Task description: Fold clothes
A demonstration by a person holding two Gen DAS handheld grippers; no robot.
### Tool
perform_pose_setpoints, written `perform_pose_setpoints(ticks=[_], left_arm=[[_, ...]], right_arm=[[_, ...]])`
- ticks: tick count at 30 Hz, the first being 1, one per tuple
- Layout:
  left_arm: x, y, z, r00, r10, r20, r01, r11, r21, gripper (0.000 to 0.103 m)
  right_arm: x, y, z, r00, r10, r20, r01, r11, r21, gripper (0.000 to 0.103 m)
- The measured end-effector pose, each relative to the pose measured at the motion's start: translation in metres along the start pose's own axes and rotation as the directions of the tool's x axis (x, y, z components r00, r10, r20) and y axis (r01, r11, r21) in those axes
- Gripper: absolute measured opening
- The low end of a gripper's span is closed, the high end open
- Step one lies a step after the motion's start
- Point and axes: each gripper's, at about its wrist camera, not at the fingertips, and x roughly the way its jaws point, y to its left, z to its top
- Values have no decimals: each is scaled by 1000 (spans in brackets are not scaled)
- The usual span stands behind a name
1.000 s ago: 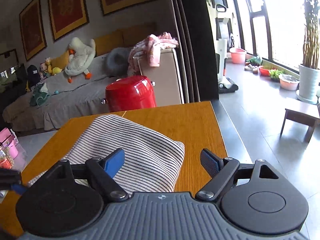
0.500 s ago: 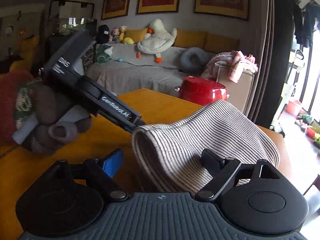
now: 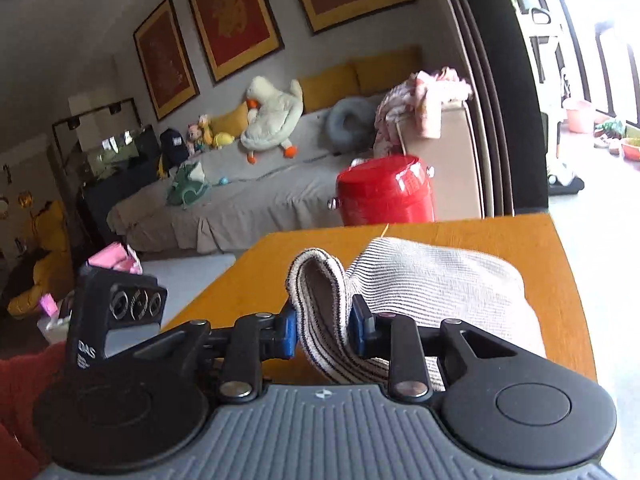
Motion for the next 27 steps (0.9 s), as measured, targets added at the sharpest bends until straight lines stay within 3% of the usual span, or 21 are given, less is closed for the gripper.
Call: perform_pose_setpoints(ticks=[1,3,9,13,16,18,23,25,27], left_arm=[[-1,0,-1,1000,6,2,-6,1000,4,29],[-7,5,-1,1000,27,2,-27,1000,-7,40],[-36,21,3,991,131,36,-129,990,-51,49],[-49,20,12,985,153,74,-148,987,-66,50],[-63,12,25,979,160,127,-153,986,-64,59],[-67,4,32,975,168,147,-162,985,-54,68],[-70,-13,45,964,190,184,-186,982,-35,72],[-70,-17,49,962,195,191,-191,981,-40,73],[-73,-18,50,961,201,193,-196,980,-43,75]], right_arm=[[6,3,-7,1000,-2,-31,1,1000,-25,26],[3,6,-16,999,0,-41,-2,999,-46,26],[-22,6,-29,999,35,-35,-36,999,-33,25],[-40,0,-31,997,72,-14,-72,997,7,24],[-56,-11,-27,996,83,22,-84,995,52,23],[-65,-12,-26,997,67,30,-67,998,12,23],[-61,11,-34,1000,25,-5,-25,984,-175,23],[-61,23,-29,998,49,37,-39,973,-226,23],[-64,30,-23,993,101,62,-83,965,-250,15]])
